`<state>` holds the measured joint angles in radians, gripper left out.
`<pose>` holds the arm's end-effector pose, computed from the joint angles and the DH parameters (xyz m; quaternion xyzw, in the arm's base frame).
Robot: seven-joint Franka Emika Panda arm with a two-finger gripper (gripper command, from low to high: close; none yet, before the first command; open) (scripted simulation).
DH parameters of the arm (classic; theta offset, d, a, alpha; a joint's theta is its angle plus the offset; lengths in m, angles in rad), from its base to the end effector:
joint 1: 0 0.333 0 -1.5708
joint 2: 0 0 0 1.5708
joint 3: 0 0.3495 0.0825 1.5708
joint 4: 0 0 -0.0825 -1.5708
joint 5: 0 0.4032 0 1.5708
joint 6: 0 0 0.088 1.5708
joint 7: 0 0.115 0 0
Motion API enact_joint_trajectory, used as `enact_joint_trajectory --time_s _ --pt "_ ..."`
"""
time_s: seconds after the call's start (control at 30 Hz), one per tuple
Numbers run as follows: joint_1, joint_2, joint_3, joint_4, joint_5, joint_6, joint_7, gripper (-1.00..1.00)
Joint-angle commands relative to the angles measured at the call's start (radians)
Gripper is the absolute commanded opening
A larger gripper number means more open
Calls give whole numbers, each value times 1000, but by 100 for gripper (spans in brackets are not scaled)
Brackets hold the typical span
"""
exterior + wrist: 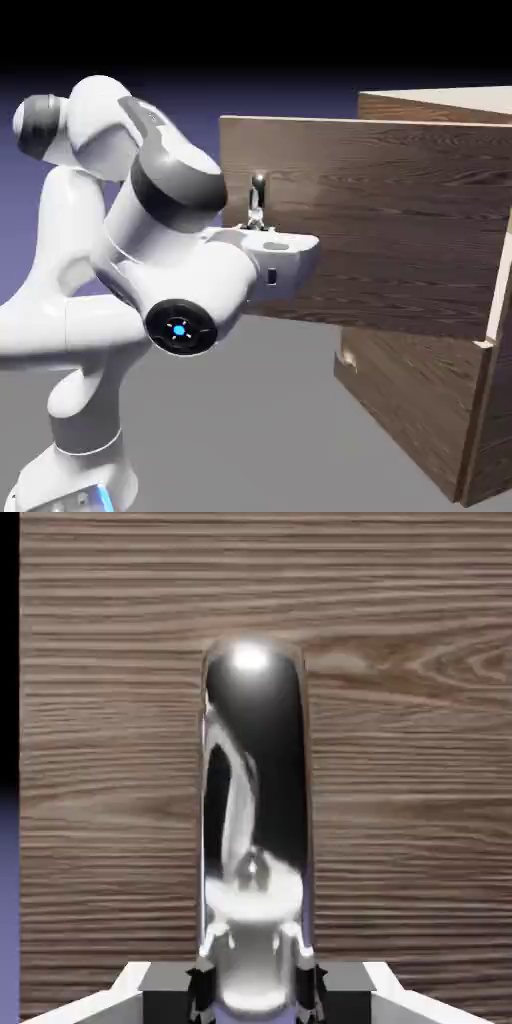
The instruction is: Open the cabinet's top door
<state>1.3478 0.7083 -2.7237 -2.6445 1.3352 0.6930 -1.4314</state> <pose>0.2119 -0.1889 0.5126 -0.7041 -0.0665 -0.4508 0.5445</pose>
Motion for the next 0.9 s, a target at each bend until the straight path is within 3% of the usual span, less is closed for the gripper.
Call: enact_joint_trajectory --time_s 0.0,0.4,0.87 --pt "-5 -36 2 27 -30 -3 -21 -100" --pt "-16 -471 42 393 -349 -33 -173 -100" --pt "49 -924 102 870 -573 -123 -133 -100"
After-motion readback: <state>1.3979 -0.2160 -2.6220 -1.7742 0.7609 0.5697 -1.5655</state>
